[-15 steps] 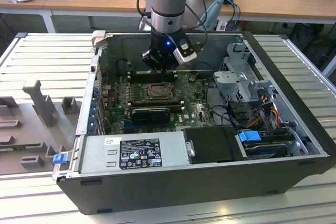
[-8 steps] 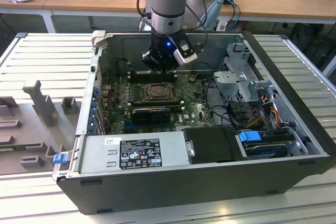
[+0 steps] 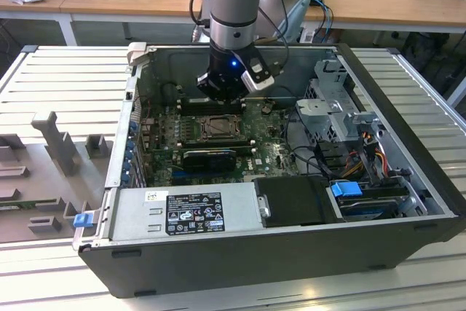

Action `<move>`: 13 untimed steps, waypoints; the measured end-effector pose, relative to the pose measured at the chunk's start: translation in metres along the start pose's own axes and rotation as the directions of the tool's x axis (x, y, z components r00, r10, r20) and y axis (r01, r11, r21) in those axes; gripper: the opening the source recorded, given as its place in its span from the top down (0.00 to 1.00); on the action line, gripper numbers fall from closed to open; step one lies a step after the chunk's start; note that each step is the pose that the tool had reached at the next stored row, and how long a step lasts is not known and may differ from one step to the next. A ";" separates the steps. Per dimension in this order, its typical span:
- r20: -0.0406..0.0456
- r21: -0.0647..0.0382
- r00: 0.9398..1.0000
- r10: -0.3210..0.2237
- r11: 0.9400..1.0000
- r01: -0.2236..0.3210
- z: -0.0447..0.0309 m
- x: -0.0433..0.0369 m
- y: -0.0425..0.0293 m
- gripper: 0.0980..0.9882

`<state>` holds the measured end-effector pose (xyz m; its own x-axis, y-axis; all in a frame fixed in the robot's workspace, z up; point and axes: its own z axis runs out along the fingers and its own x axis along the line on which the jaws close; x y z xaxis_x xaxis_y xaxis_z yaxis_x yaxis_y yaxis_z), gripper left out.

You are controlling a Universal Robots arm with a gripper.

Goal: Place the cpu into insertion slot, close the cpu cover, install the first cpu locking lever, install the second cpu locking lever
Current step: 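Install the second cpu locking lever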

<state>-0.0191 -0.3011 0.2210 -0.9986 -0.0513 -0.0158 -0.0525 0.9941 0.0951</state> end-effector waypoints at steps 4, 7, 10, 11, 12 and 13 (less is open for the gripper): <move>0.000 0.000 1.000 0.000 1.000 0.000 -0.0003 0.0000 -0.0004 0.99; 0.000 0.000 1.000 0.000 1.000 0.000 -0.0005 0.0000 -0.0013 0.99; 0.000 0.000 1.000 0.000 1.000 0.000 -0.0005 0.0001 -0.0023 0.99; 0.000 0.000 1.000 0.000 1.000 0.000 -0.0005 0.0001 -0.0026 0.99; 0.000 0.000 1.000 0.000 1.000 0.000 -0.0006 0.0001 -0.0032 0.99; 0.000 0.000 1.000 0.000 1.000 0.000 -0.0006 0.0002 -0.0037 0.99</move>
<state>-0.0191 -0.3048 0.2212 -0.9986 -0.0512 -0.0158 -0.0525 0.9941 0.0951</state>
